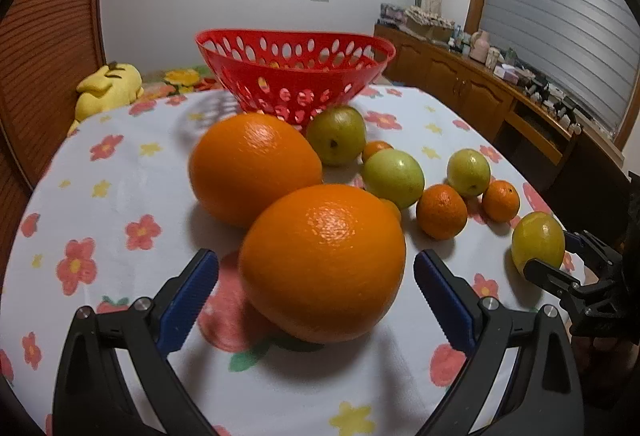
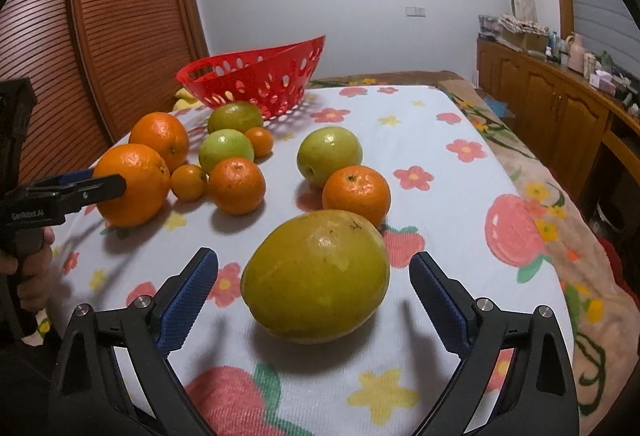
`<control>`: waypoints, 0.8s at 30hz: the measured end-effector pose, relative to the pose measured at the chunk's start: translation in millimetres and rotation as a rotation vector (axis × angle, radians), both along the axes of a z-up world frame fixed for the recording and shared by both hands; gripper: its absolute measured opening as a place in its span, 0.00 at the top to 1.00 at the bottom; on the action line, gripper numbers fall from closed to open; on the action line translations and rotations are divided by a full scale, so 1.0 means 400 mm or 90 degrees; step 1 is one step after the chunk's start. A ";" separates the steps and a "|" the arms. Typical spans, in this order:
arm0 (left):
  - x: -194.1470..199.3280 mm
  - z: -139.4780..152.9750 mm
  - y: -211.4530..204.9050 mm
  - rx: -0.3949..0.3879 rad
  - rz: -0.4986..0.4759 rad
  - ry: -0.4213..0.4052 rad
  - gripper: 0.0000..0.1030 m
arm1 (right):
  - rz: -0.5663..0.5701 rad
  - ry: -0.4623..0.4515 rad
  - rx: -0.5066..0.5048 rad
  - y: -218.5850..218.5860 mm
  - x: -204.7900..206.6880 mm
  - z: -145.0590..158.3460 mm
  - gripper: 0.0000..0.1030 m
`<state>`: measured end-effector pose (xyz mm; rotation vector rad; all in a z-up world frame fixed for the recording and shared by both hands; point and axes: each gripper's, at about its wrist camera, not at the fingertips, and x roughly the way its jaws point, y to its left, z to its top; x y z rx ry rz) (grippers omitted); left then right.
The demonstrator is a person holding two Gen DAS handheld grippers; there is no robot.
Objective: Organize fruits
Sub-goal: 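Grasp the large orange with the left tool while the right tool grasps the yellow pomelo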
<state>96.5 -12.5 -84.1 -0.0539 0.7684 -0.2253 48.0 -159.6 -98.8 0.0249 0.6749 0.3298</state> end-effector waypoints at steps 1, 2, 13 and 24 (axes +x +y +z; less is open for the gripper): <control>0.006 -0.003 -0.003 -0.001 -0.002 0.006 0.04 | 0.000 0.002 0.001 -0.001 -0.001 -0.001 0.07; 0.010 -0.006 -0.005 -0.001 -0.004 0.009 0.04 | 0.001 0.001 0.003 -0.001 -0.002 -0.001 0.08; 0.044 -0.017 0.001 -0.015 -0.025 0.048 0.13 | 0.008 0.013 0.005 -0.001 0.007 -0.015 0.15; 0.045 -0.027 0.013 -0.038 -0.030 0.049 0.16 | 0.023 0.023 0.012 -0.007 0.015 -0.027 0.31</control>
